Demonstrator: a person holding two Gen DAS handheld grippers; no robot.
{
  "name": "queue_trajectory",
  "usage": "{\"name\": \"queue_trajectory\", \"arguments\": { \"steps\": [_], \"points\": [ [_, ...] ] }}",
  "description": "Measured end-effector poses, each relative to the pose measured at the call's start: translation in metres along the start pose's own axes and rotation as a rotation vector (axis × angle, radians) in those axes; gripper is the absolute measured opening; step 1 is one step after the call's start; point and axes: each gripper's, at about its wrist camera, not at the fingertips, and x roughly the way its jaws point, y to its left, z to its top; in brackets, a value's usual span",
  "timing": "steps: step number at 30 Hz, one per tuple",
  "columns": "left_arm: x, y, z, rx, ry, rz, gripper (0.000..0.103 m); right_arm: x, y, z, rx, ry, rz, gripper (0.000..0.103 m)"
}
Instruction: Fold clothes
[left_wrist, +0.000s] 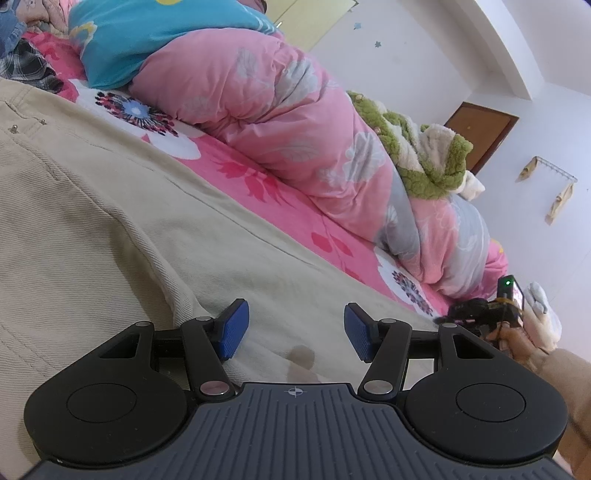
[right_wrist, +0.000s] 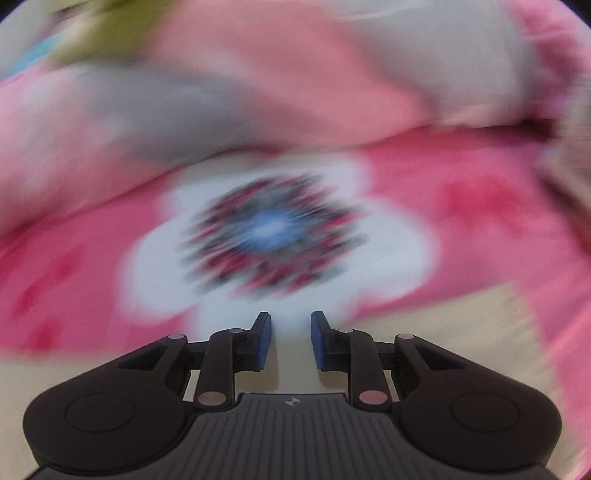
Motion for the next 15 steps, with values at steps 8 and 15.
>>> {"name": "queue_trajectory", "arguments": {
  "steps": [8, 15],
  "points": [
    [0.001, -0.001, 0.000, 0.003, -0.003, 0.003, 0.057, -0.052, -0.095, -0.016, 0.240, -0.058, 0.104, 0.026],
    [0.001, -0.001, -0.001, 0.011, -0.010, 0.005, 0.057, -0.056, -0.185, -0.045, 0.493, 0.009, 0.038, 0.009]
  ]
}}
